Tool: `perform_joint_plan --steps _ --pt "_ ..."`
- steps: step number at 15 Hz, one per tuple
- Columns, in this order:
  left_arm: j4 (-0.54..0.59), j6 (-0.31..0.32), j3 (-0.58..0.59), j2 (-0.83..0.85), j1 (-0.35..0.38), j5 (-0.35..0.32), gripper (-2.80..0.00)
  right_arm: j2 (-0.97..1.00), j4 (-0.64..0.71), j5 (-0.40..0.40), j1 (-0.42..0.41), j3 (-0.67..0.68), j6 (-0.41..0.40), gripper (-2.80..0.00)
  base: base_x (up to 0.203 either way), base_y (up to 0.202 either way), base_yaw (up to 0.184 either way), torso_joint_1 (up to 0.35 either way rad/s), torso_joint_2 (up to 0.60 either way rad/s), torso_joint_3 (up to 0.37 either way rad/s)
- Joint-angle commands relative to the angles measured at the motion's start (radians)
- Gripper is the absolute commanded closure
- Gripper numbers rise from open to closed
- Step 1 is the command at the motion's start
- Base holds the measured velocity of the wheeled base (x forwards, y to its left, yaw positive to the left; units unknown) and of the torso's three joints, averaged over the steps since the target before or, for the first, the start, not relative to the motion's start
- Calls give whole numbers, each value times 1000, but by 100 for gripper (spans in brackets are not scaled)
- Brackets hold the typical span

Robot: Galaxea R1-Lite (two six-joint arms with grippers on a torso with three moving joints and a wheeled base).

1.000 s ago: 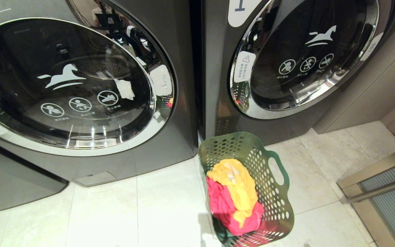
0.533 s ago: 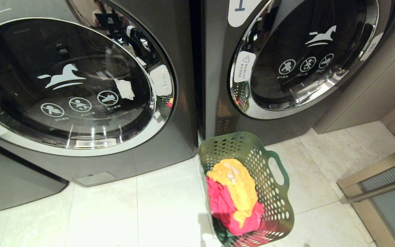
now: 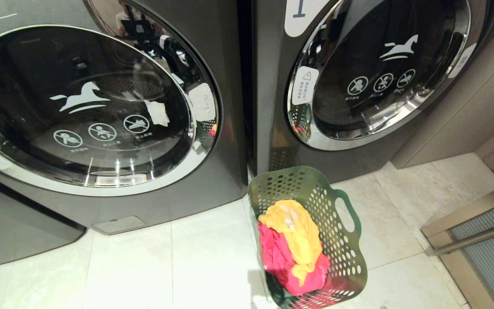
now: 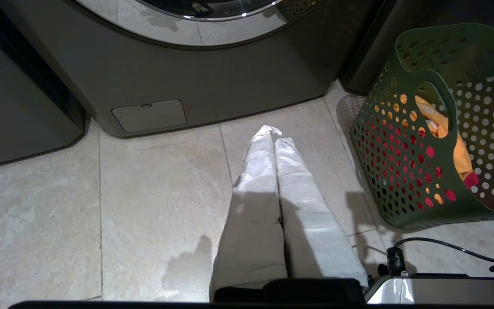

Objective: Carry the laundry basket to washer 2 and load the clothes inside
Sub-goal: Open the lid of the washing machine

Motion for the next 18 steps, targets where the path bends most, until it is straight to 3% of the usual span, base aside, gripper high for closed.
perform_joint_plan --steps 1,18 --pt "1 1 -1 0 0 0 0 0 -1 0 0 0 1 0 0 0 0 2 5 159" --pt "2 1 -1 0 0 0 0 0 -1 0 0 0 1 0 0 0 0 3 3 199"
